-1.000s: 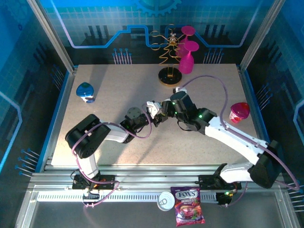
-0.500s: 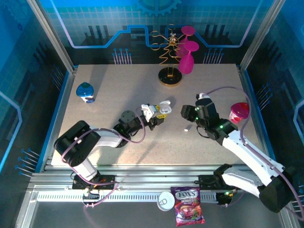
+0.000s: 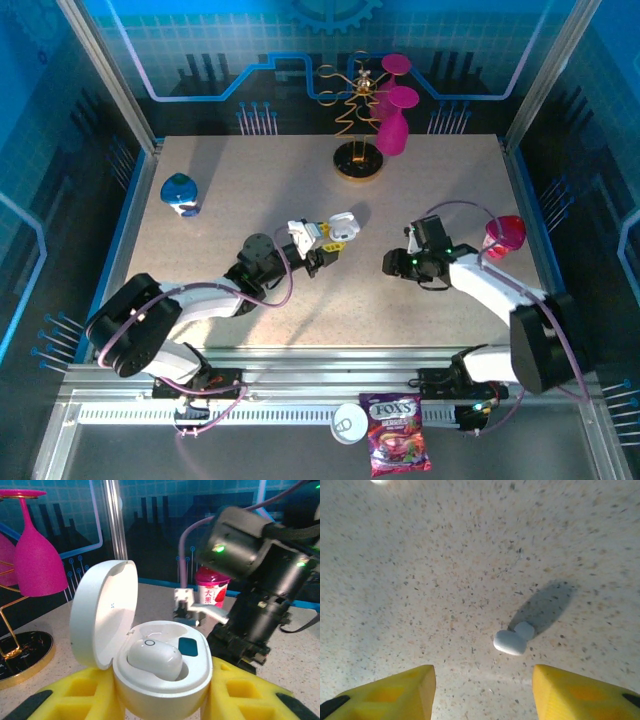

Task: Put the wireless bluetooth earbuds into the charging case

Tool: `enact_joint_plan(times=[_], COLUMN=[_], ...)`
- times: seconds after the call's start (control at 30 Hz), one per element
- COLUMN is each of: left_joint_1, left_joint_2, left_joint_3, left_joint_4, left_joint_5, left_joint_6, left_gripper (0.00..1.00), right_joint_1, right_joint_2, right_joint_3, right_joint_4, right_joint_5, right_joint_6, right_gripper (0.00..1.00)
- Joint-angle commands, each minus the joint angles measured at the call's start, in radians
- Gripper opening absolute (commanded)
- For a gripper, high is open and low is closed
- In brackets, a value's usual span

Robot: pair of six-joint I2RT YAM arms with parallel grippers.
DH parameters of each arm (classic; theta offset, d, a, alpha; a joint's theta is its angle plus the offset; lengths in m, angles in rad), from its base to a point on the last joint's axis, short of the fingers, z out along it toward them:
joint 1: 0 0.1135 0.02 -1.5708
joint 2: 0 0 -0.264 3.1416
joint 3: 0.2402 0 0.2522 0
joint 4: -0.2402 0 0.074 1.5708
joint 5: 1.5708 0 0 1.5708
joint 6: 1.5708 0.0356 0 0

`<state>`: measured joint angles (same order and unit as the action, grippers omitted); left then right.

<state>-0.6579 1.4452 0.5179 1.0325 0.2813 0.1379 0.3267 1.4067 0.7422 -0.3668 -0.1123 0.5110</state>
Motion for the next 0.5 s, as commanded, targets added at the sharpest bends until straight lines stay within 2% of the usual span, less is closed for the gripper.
enact_joint_plan(times=[0.0, 0.17, 0.47], left_joint_1=[-0.009, -0.010, -0.011], left_joint_2=[-0.045, -0.069, -0.071], left_joint_3=[-0.019, -0.028, -0.033], left_joint_4=[-0.025, -0.048, -0.043], left_joint_5=[0.016, 0.011, 0.005], left_joint_6=[0.016, 0.028, 0.034], left_gripper=[0.21, 0.21, 0.21], right_joint_1=[0.033, 0.076, 0.076], right_joint_2=[0.064, 0.167, 0.309], right_joint_3=[0.089, 0.197, 0.283], right_joint_4=[-0.089, -0.178, -0.172], right_joint_5=[0.043, 0.188, 0.134], right_joint_6=[-0.129, -0.214, -0.245], right_gripper=[0.48, 0.48, 0.53])
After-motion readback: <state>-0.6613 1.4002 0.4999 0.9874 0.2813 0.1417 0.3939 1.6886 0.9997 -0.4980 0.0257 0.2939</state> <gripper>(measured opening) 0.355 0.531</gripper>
